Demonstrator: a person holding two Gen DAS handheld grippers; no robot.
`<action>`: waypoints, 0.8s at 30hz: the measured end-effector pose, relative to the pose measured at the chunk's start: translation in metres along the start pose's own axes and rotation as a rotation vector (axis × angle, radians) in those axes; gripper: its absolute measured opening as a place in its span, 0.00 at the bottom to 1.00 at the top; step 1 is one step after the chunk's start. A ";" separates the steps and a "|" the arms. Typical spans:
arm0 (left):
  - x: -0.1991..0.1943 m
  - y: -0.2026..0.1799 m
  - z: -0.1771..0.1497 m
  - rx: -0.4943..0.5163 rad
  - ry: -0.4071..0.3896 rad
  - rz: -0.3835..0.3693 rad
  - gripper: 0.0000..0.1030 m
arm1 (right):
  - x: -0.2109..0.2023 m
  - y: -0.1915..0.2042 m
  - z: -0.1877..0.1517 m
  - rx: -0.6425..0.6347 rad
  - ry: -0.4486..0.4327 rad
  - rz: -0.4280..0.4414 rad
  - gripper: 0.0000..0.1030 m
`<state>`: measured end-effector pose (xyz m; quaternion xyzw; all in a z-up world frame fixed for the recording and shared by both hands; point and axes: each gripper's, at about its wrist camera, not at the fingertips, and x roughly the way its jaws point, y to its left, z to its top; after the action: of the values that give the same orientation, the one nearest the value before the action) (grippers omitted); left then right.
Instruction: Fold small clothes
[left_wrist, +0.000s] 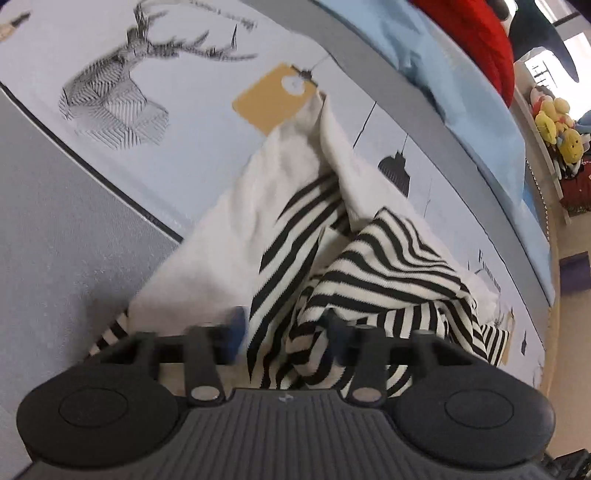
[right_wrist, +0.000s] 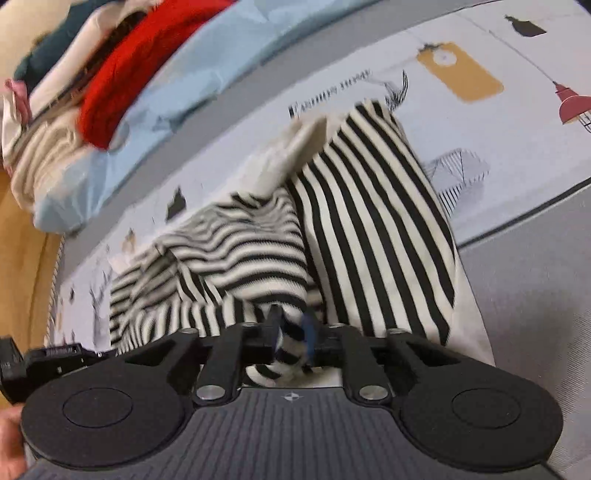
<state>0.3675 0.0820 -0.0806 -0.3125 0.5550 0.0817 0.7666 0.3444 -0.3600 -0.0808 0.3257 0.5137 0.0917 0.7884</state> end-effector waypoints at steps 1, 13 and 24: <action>-0.001 -0.001 -0.002 -0.002 0.014 -0.007 0.55 | -0.004 -0.002 0.002 0.013 -0.014 0.000 0.41; 0.010 -0.030 -0.015 0.019 -0.032 -0.152 0.04 | 0.019 0.014 -0.005 0.051 -0.007 -0.026 0.03; 0.010 -0.012 -0.015 0.076 0.052 -0.106 0.04 | -0.017 0.042 -0.006 -0.118 -0.229 0.023 0.02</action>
<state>0.3646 0.0615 -0.0881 -0.3140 0.5602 0.0116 0.7664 0.3392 -0.3329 -0.0446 0.2929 0.4102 0.0931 0.8587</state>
